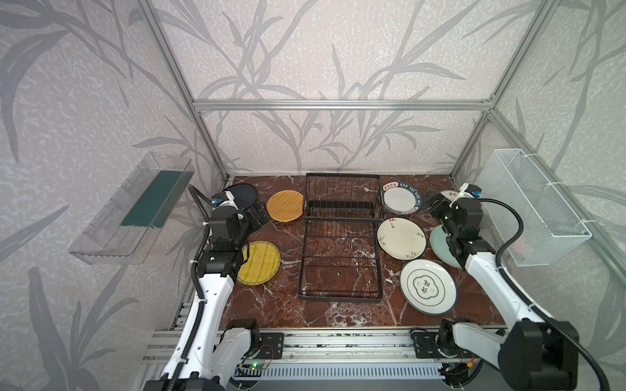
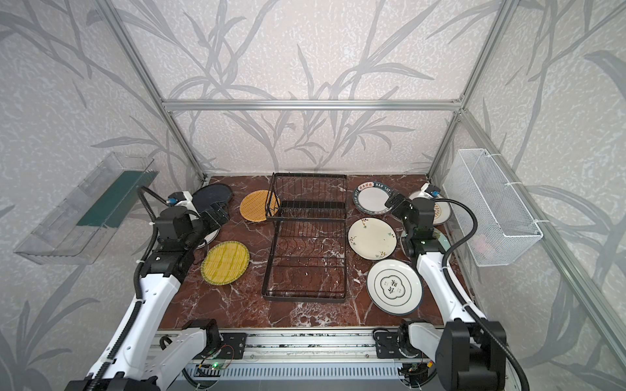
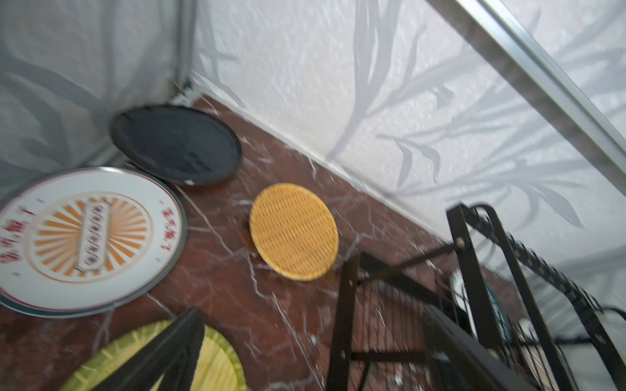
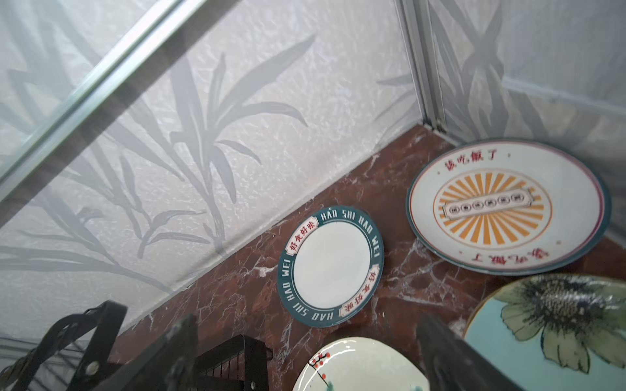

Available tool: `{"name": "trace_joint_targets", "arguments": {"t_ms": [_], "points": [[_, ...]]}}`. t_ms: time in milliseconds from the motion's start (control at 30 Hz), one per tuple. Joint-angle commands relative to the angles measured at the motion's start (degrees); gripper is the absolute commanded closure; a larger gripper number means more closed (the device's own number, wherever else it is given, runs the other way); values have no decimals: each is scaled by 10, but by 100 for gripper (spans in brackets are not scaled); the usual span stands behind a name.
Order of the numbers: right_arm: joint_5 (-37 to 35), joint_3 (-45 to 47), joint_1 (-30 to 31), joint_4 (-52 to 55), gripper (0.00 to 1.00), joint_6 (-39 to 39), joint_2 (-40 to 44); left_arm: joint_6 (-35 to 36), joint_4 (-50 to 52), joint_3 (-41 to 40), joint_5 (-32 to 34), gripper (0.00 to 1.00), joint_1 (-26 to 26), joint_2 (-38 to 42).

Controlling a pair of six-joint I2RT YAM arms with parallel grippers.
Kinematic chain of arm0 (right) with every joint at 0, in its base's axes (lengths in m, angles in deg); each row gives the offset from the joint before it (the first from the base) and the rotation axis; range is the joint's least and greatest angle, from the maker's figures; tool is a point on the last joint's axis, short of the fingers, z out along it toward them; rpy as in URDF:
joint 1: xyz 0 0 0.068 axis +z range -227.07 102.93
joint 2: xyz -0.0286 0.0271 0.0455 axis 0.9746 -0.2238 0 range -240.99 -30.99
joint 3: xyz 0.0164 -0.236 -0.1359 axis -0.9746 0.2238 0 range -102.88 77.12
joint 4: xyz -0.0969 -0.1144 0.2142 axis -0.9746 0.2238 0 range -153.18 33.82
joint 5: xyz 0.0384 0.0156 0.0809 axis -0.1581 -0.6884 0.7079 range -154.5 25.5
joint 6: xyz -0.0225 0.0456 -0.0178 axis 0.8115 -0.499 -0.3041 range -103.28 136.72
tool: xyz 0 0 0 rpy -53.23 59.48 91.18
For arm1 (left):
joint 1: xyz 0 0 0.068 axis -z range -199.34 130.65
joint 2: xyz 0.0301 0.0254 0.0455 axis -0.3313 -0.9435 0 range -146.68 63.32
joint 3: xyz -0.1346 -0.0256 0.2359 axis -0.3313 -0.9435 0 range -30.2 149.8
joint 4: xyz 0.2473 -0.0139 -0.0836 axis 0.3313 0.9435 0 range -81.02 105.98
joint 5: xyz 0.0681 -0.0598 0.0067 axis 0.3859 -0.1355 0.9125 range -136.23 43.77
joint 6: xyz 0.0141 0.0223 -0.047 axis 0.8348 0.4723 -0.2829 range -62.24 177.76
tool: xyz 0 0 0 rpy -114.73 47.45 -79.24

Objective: Load plates into a dish rack
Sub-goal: Pick up the plate from the top-right of the table.

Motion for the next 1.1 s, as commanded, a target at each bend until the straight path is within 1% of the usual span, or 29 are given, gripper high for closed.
{"name": "trace_joint_targets", "arguments": {"t_ms": [0,67,133,200,300,333,367,467,733,900,1067], "points": [[111,-25,-13,55,1,-69,-83,16,96,18,-186,1,-1,8],[124,-43,-22,47,1,-62,-132,33,101,19,-201,1,3,13],[122,-65,-29,49,0,-56,-175,44,91,12,-183,1,19,13],[142,-89,-44,46,4,-53,-220,45,65,-3,-180,1,39,0],[145,-111,-59,37,6,-49,-260,65,56,-3,-167,1,72,-28],[149,-117,-64,33,7,-49,-264,65,49,-5,-167,1,75,-33],[159,-124,-69,25,8,-49,-292,59,45,-6,-169,2,76,-38],[187,-137,-81,-14,15,-56,-332,54,38,-8,-183,2,80,-38],[190,-198,-81,-22,26,-72,-422,60,41,-8,-185,2,90,-33],[205,-238,-81,-25,34,-74,-474,57,38,-9,-191,2,90,-32],[212,-255,-82,-37,41,-87,-510,55,35,-10,-194,2,91,-32]]}}
